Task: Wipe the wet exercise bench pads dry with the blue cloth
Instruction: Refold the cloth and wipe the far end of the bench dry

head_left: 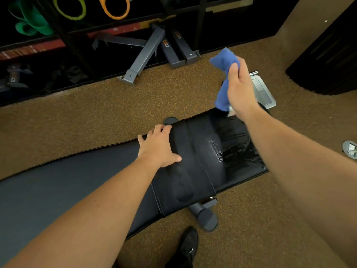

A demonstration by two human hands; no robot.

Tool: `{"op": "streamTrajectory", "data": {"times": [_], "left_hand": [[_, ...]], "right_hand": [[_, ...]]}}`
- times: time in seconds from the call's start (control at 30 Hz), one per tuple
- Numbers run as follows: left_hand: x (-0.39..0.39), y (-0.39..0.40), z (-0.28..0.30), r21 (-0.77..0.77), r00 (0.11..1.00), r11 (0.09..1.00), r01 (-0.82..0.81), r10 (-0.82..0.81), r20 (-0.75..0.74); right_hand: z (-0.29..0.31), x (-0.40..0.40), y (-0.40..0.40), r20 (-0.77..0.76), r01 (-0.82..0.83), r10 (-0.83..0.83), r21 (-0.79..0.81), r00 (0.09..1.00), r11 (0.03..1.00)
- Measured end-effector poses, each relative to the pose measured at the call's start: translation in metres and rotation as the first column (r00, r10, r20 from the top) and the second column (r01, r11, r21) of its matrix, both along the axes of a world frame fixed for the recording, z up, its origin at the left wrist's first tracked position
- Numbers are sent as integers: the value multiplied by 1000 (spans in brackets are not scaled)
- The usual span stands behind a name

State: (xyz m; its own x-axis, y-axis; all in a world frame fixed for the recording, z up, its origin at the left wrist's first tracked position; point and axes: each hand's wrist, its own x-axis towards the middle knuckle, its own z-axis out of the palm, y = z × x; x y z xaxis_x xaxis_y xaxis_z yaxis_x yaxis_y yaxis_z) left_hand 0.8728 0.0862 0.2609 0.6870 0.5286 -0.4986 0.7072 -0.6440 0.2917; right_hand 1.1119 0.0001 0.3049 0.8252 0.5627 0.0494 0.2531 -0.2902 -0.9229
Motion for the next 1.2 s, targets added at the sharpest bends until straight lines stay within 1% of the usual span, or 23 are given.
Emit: {"op": "streamTrajectory", "data": {"times": [0.03, 0.07, 0.1, 0.13, 0.17, 0.2, 0.23, 0.27, 0.3, 0.33, 0.43, 0.5, 0.6, 0.73, 0.87, 1.03, 1.2], "left_hand": [[7, 1, 1, 1, 1000, 1000, -20, 20, 12], [14, 1, 1, -14, 999, 999, -40, 40, 17], [19, 0, -1, -37, 998, 998, -59, 60, 9], [23, -2, -3, -56, 997, 996, -75, 74, -10], [26, -4, -6, -65, 996, 994, -86, 84, -32], [28, -5, -9, -65, 995, 993, -94, 91, -51], [28, -5, -11, -60, 993, 993, -100, 96, -62], [28, -6, -12, -55, 993, 993, -100, 96, -68], [28, -6, -13, -50, 993, 994, -99, 96, -69], [28, -6, -13, -43, 993, 994, -99, 96, -66], [28, -6, -13, -29, 993, 995, -97, 95, -65], [29, -6, -15, -27, 993, 995, -95, 93, -68], [29, -5, -15, -25, 993, 996, -91, 89, -75], [28, -5, -14, -26, 994, 996, -83, 81, -78], [28, -4, -15, -30, 993, 996, -87, 84, -83], [28, -4, -17, -25, 993, 996, -88, 86, -81], [28, -5, -17, -20, 994, 996, -85, 83, -72]], "right_hand": [[-3, 11, -1, 89, -72, 77, -58, 993, 996], [-8, 18, -2, 189, -169, 196, -146, 962, 975], [-18, 20, -2, 284, -279, 349, -259, 893, 925], [-32, 17, -3, 320, -373, 506, -394, 801, 840], [-45, 9, -6, 291, -437, 641, -531, 711, 726], [-55, -4, -10, 223, -476, 738, -640, 637, 603], [-62, -16, -13, 157, -496, 786, -698, 598, 517], [-64, -28, -14, 125, -503, 787, -707, 604, 498], [-65, -34, -12, 117, -497, 765, -696, 634, 519], [-64, -37, -9, 142, -474, 760, -706, 634, 527], [-70, -33, -4, 237, -371, 835, -811, 497, 452], [-74, -28, -5, 260, -352, 845, -822, 468, 448], [-73, -24, -4, 260, -332, 848, -836, 462, 438], [-71, -17, -1, 208, -306, 855, -872, 475, 382], [-65, -8, -1, 166, -274, 812, -888, 559, 369], [-59, 10, -3, 89, -258, 762, -911, 642, 323], [-47, 33, -14, 60, -216, 678, -924, 733, 315]]}}
